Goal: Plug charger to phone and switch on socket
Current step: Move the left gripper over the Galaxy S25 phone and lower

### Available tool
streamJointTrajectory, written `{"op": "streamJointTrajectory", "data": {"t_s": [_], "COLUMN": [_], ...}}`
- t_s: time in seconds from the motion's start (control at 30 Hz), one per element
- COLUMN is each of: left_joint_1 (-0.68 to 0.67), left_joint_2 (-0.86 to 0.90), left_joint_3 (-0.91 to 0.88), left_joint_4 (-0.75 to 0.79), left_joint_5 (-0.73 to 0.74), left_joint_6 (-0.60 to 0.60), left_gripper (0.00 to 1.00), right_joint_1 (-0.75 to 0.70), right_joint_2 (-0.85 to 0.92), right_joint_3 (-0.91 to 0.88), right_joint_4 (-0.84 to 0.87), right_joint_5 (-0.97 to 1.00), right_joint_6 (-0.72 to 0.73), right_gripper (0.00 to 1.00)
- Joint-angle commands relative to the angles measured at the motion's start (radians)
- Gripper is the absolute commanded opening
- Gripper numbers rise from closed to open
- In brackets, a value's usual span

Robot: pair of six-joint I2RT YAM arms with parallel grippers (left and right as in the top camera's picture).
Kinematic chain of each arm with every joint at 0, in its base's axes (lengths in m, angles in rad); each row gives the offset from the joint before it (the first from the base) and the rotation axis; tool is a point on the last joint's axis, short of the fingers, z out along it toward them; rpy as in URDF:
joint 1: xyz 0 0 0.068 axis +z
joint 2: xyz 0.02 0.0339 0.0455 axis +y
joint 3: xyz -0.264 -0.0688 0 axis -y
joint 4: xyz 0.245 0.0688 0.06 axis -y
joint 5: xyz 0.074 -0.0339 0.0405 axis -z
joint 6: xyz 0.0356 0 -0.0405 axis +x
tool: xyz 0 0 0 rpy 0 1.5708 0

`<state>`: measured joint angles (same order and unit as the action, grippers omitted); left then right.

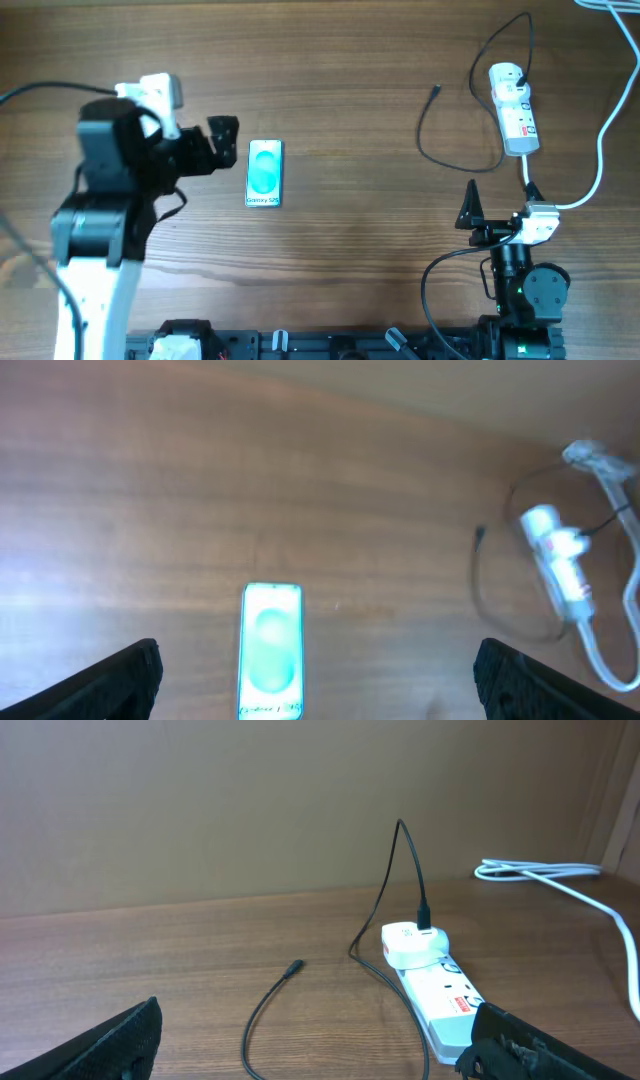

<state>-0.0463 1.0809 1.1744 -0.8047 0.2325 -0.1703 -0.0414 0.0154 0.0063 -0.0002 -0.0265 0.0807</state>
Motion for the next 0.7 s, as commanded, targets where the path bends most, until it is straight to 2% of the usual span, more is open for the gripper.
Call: {"op": "streamJointTrajectory", "data": {"t_s": [0.0,0.03,0.13,0.67], "left_joint_1": [-0.117,-0.162,-0.214,-0.214], "left_joint_2": [0.107,0.159,0.299,0.658], "left_joint_3": [0.017,0.017,0.017,0.017], "left_joint_4": [-0.032,-0.036,-0.034,0.016], "left_joint_5": [-0.199,-0.251,-0.246,-0.192], "left_joint_6": [-0.002,-0.002,-0.002,-0.002], "left_gripper": [1.00,1.00,1.00,1.00], "right_joint_1": [-0.006,-0.006,-0.006,-0.006], "right_joint_2": [-0.006,-0.006,-0.006,-0.006], "right_joint_3": [-0.002,-0.002,-0.002,-0.002], "right_joint_4": [0.003,0.003,0.003,0.003], "right_joint_5": [-0.017,-0.017,-0.017,-0.017], "right_joint_6": [-0.009,-0.010,-0.009,-0.010], "right_gripper": [1.00,1.00,1.00,1.00]}}
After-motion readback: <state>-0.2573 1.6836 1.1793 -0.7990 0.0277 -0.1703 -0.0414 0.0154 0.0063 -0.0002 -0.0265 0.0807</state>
